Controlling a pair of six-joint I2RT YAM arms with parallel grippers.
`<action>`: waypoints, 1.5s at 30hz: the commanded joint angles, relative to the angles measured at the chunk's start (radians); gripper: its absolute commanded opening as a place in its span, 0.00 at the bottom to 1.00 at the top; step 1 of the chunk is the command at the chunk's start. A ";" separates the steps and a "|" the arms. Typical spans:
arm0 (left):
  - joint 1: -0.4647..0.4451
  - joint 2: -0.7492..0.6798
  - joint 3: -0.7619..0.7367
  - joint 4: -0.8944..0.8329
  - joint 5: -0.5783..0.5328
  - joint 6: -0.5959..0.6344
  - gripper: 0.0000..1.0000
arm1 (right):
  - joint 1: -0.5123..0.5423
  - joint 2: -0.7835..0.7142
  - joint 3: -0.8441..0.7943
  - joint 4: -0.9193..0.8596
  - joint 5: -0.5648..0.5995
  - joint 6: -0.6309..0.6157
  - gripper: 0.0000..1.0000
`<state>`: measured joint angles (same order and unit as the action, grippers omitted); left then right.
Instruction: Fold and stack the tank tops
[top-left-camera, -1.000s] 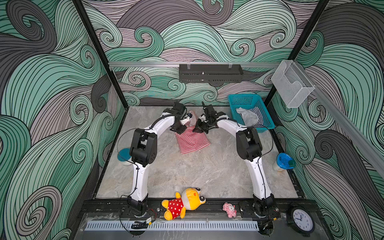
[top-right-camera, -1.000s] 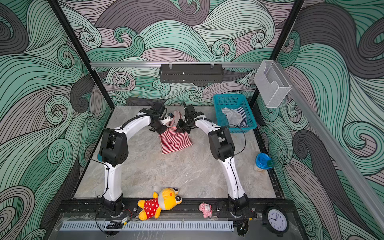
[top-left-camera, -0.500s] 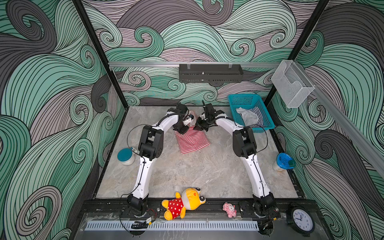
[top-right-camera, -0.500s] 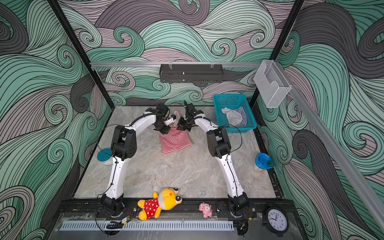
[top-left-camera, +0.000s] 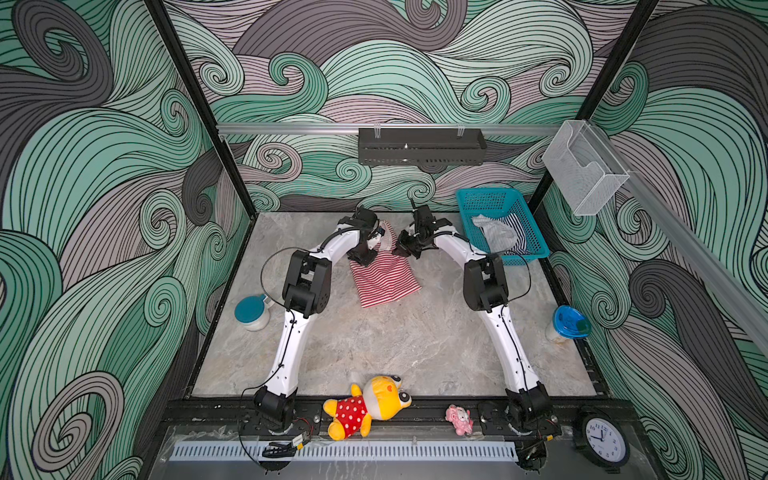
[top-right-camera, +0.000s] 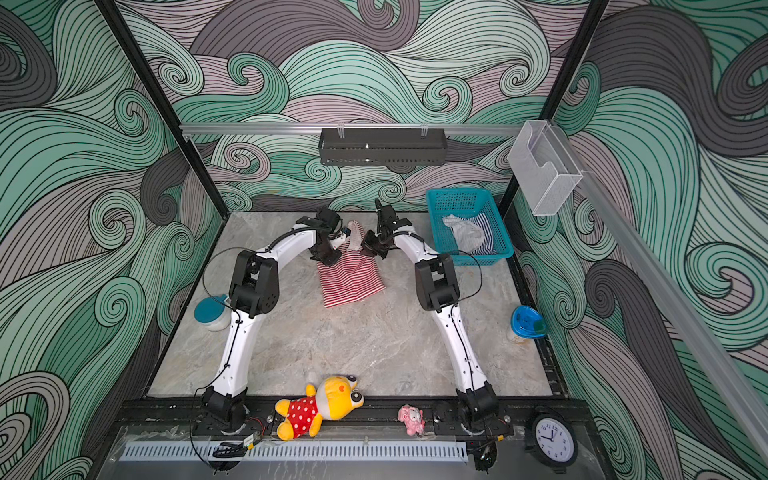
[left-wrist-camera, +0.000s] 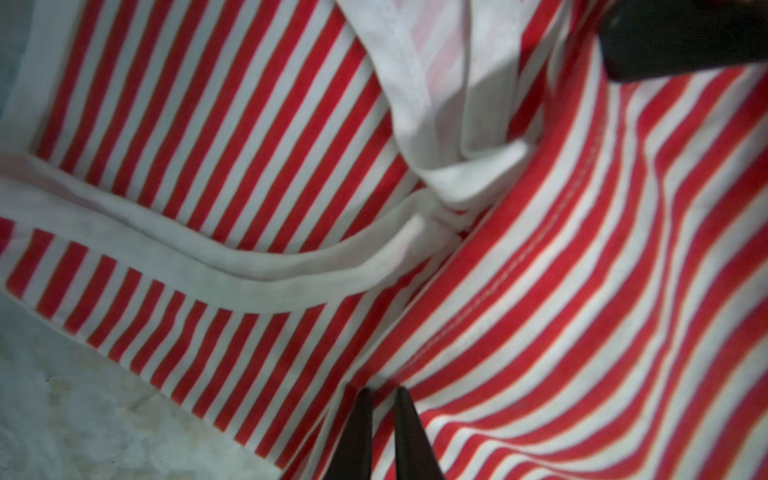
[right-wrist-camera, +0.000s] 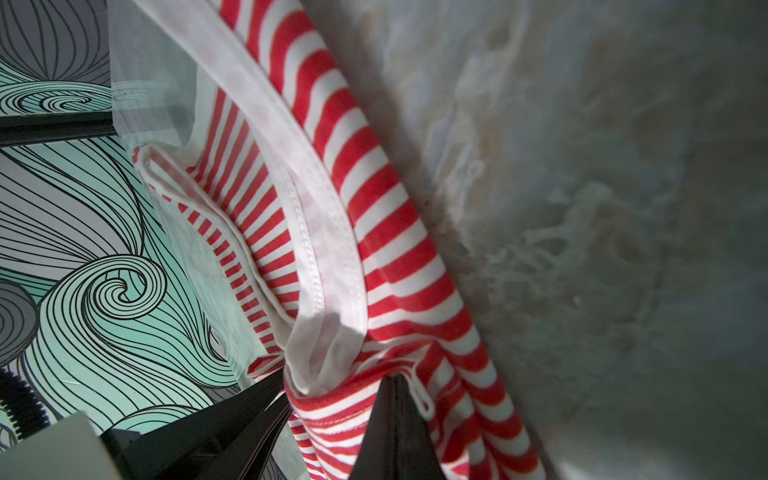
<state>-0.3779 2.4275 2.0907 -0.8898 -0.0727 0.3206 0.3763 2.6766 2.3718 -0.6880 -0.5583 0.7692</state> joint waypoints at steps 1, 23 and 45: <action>0.010 0.031 -0.005 -0.033 -0.094 0.000 0.14 | -0.004 0.005 -0.035 -0.013 0.071 -0.037 0.06; 0.004 -0.488 -0.496 0.117 0.043 0.005 0.35 | 0.084 -0.667 -0.881 0.189 0.167 -0.114 0.53; -0.136 -0.737 -0.943 0.277 0.095 -0.002 0.39 | 0.026 -0.702 -1.331 0.731 0.061 0.227 0.44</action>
<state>-0.5060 1.7111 1.1549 -0.6273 0.0090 0.3218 0.4057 1.9278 1.0611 -0.0334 -0.4961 0.9199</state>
